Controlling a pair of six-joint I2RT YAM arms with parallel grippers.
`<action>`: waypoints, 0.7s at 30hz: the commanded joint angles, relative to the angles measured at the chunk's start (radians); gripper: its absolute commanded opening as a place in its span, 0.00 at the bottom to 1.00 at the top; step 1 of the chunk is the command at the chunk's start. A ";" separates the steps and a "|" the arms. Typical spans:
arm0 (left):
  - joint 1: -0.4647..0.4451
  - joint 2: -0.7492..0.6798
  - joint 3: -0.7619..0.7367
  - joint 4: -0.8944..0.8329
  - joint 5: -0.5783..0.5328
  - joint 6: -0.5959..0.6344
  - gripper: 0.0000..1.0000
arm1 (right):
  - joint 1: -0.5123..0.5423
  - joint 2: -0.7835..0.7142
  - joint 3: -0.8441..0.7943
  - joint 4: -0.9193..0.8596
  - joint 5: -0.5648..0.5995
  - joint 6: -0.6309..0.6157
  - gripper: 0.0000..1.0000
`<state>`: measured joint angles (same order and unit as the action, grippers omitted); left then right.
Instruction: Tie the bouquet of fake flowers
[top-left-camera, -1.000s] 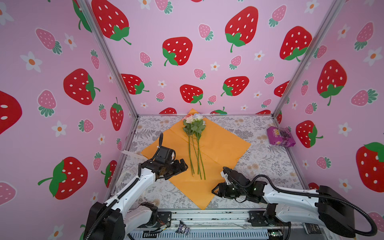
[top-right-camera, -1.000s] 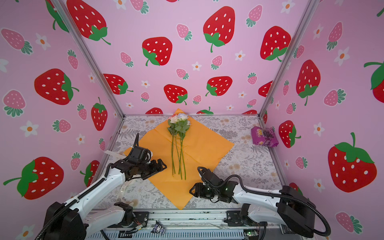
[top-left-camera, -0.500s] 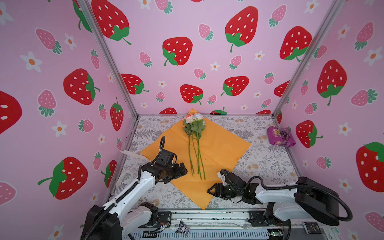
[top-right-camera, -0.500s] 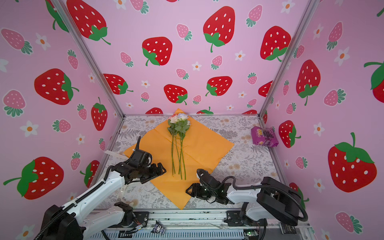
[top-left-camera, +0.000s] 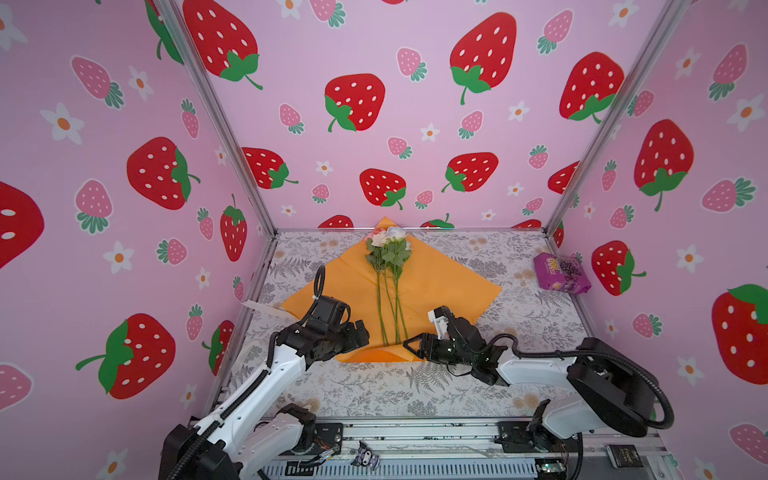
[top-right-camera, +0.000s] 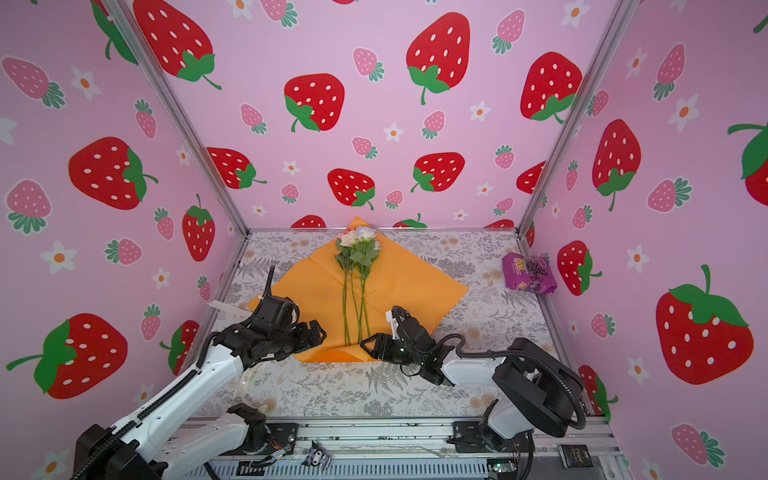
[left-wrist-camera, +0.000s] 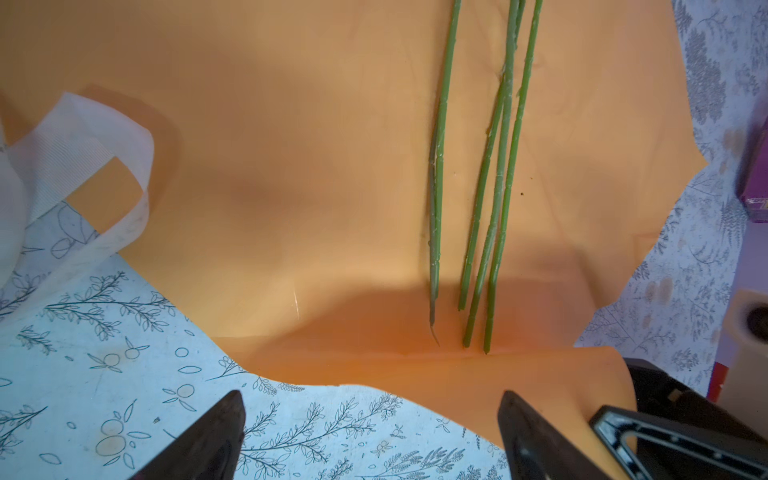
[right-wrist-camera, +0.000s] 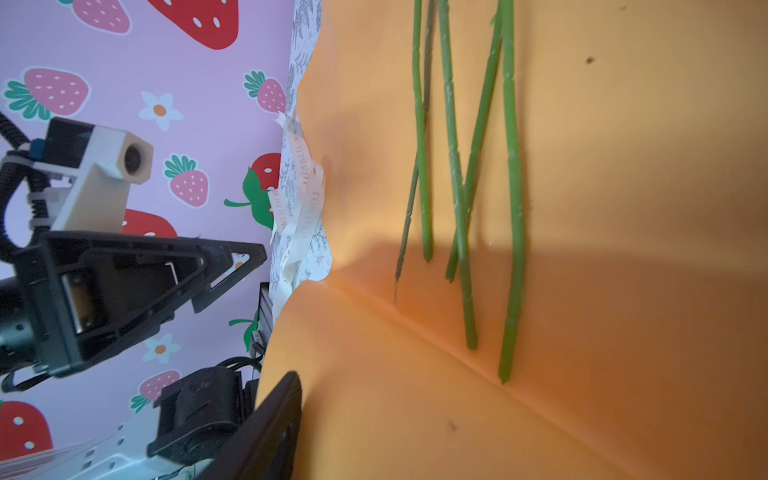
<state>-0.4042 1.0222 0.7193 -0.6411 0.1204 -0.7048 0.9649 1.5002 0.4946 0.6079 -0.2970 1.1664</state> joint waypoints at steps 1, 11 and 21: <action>-0.003 0.021 0.021 0.027 -0.004 0.008 0.92 | -0.034 0.059 0.040 0.041 -0.046 -0.051 0.63; -0.010 0.055 -0.074 0.211 0.188 -0.007 0.64 | -0.084 0.203 0.133 0.067 -0.163 -0.122 0.63; -0.094 0.127 -0.117 0.343 0.193 -0.009 0.43 | -0.139 0.280 0.197 0.052 -0.213 -0.155 0.66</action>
<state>-0.4793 1.1503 0.6205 -0.3672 0.3004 -0.7048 0.8379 1.7557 0.6598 0.6502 -0.4808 1.0321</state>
